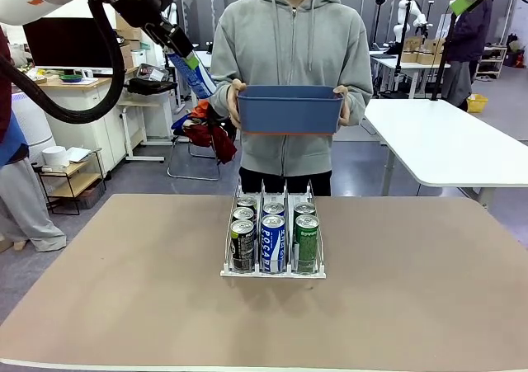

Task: Fill the beverage cans into the dispenser.
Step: Place the picked Ionic drink in the line of the Automatic Can Dispenser with the same cans.

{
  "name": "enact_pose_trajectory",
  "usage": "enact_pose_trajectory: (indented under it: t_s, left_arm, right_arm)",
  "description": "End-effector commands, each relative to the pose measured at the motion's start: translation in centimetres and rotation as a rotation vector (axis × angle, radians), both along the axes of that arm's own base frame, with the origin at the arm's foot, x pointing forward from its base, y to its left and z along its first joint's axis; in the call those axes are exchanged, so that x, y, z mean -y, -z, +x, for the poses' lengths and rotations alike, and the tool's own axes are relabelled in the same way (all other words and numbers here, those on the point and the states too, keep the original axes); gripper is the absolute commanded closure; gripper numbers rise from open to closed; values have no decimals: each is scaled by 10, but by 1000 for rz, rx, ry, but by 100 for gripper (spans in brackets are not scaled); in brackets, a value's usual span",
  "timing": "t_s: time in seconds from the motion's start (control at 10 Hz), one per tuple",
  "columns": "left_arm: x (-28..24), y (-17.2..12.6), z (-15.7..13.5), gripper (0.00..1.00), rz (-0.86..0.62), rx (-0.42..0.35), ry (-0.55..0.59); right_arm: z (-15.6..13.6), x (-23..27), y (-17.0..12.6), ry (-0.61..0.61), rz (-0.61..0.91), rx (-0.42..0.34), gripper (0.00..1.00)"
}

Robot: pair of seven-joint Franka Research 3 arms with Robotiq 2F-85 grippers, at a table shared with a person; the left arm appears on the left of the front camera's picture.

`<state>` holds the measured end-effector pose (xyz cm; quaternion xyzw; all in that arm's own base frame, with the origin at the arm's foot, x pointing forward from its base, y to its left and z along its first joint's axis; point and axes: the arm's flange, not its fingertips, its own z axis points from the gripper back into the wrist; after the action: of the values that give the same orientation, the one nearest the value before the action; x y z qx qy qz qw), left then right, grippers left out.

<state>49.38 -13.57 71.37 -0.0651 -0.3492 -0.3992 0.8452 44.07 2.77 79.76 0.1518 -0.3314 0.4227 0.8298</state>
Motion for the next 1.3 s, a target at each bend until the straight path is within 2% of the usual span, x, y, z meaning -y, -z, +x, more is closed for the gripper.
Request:
enact_pose_trajectory:
  t_s: [0.0, 0.4, 0.6, 0.8, 1.0, 1.2]
  left_arm:
    - [1, 1, -2, 43, 9, -43, -47]
    - [15, 12, -21, 43, 77, -69, -104]
    - [46, 30, -50, 43, 103, -43, -112]
    - [74, 54, -85, 43, 117, 4, -42]
    - [102, 84, -114, 43, 117, 8, 78]
    - [121, 104, -136, 43, 113, -42, 164]
  right_arm:
    - [-1, 0, 1, 5, 9, -10, 0]
    - [-1, 0, 1, 5, 9, -10, 0]
    - [-1, 0, 1, 5, 9, -10, 0]
    - [-1, 0, 1, 5, 9, -10, 0]
    - [-1, 0, 1, 5, 9, -10, 0]
    - [-1, 0, 1, 5, 9, -10, 0]
